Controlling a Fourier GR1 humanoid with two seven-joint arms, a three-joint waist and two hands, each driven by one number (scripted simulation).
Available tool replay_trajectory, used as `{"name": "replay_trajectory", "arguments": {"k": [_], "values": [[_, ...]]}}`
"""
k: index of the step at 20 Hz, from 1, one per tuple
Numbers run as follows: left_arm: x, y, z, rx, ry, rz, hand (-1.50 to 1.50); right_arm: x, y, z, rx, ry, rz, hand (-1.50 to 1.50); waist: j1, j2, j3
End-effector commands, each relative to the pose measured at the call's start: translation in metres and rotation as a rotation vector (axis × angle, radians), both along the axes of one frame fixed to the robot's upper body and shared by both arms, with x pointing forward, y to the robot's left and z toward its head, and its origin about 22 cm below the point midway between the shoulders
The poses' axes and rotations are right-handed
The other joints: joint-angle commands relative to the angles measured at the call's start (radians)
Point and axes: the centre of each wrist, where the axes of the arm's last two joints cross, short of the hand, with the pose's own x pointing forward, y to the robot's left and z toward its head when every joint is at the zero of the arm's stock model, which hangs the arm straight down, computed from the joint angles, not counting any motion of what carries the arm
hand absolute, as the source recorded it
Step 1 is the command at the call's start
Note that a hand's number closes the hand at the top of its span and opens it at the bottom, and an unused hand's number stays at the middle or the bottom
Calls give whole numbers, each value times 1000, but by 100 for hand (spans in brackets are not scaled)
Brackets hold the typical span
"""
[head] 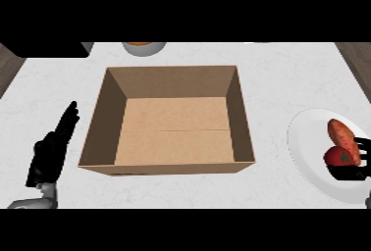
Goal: Pick the tomato from the plate and place it in the cardboard box
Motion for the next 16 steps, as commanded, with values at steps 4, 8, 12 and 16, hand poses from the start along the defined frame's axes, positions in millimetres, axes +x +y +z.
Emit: {"name": "replay_trajectory", "arguments": {"k": [4,8,12,16], "values": [[-8,4,-17,7,6,-11,0,-2,7,-21,-181,-28,17,150,4,6,10],[-9,7,-4,29,-14,3,0,4,5,14,-226,-95,4,150,1,4,9],[8,-15,7,16,-38,-101,0,58,66,50,-303,-207,726,150,140,27,12],[17,-29,14,8,-42,-172,0,70,99,72,-342,-277,1181,150,188,41,15]]}}
